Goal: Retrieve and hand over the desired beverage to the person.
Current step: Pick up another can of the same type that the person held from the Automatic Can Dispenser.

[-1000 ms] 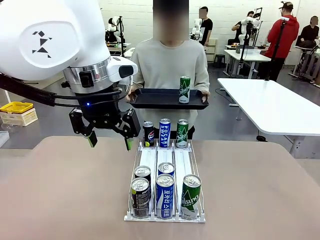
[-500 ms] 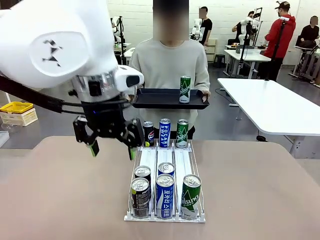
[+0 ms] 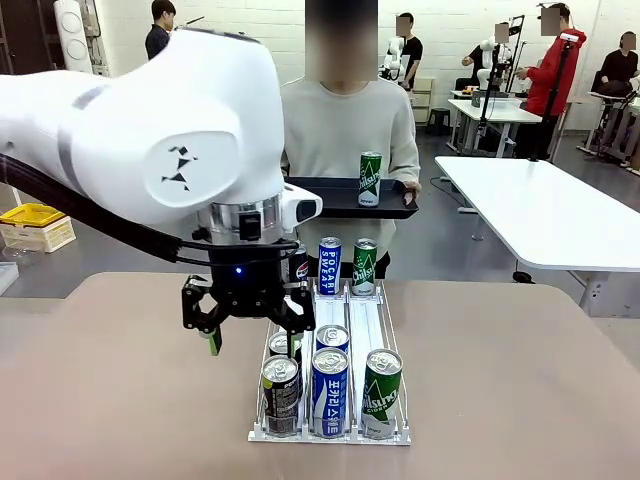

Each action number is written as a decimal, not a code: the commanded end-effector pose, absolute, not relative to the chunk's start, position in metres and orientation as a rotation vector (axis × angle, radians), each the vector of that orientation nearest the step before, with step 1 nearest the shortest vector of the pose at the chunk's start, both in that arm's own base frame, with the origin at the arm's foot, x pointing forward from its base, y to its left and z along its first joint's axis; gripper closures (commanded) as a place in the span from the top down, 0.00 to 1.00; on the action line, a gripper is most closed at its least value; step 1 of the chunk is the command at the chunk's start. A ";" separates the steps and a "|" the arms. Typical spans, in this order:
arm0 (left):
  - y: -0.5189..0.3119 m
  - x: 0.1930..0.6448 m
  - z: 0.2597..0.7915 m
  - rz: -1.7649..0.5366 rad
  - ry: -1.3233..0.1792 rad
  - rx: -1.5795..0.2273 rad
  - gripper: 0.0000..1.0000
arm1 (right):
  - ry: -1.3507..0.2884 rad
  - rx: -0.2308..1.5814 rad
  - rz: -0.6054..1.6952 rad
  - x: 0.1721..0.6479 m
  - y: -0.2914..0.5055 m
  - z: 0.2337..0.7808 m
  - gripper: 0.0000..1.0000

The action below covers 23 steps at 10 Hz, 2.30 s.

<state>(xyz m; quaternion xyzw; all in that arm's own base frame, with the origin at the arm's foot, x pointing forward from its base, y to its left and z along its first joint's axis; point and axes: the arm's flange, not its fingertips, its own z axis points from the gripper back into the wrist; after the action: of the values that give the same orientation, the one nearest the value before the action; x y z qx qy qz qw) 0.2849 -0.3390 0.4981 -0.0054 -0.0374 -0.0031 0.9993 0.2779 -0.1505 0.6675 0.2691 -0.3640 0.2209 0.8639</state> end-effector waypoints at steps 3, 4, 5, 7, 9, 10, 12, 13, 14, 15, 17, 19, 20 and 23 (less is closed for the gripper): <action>-0.346 0.302 0.459 0.000 -0.118 -0.015 1.00 | -0.758 0.561 0.459 0.281 -0.152 0.668 1.00; -0.348 0.306 0.451 -0.007 -0.117 -0.014 1.00 | -0.758 0.561 0.459 0.281 -0.152 0.668 1.00; -0.351 0.309 0.444 -0.009 -0.122 -0.011 1.00 | -0.758 0.561 0.459 0.281 -0.152 0.668 1.00; -0.353 0.317 0.431 -0.009 -0.155 0.004 1.00 | -0.758 0.561 0.459 0.281 -0.152 0.668 1.00; -0.354 0.321 0.422 -0.018 -0.144 0.000 1.00 | -0.758 0.561 0.459 0.281 -0.152 0.668 1.00; -0.355 0.322 0.419 -0.026 -0.149 -0.004 1.00 | -0.758 0.561 0.459 0.281 -0.152 0.668 1.00; -0.356 0.322 0.413 -0.035 -0.157 -0.009 1.00 | -0.758 0.561 0.459 0.281 -0.152 0.668 1.00; -0.357 0.323 0.411 -0.036 -0.155 -0.008 1.00 | -0.758 0.561 0.459 0.281 -0.152 0.668 1.00; -0.358 0.323 0.409 -0.035 -0.148 -0.003 1.00 | -0.758 0.561 0.459 0.281 -0.152 0.668 1.00; -0.358 0.324 0.406 -0.035 -0.145 0.000 1.00 | -0.758 0.561 0.459 0.281 -0.152 0.668 1.00; -0.358 0.326 0.404 -0.025 -0.138 0.003 1.00 | -0.758 0.561 0.459 0.281 -0.152 0.668 1.00; -0.358 0.326 0.401 -0.022 -0.130 0.003 1.00 | -0.758 0.561 0.459 0.281 -0.152 0.668 1.00; -0.358 0.327 0.399 -0.018 -0.125 0.001 1.00 | -0.758 0.561 0.459 0.281 -0.152 0.668 1.00; -0.358 0.329 0.396 -0.007 -0.119 -0.003 1.00 | -0.758 0.561 0.459 0.281 -0.152 0.668 1.00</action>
<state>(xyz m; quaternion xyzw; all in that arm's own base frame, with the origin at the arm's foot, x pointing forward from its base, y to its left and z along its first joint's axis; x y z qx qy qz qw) 0.3285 -0.3505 0.4098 -0.0100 -0.0544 -0.0204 0.9983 0.2779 -0.1505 0.6675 0.2691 -0.3640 0.2209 0.8639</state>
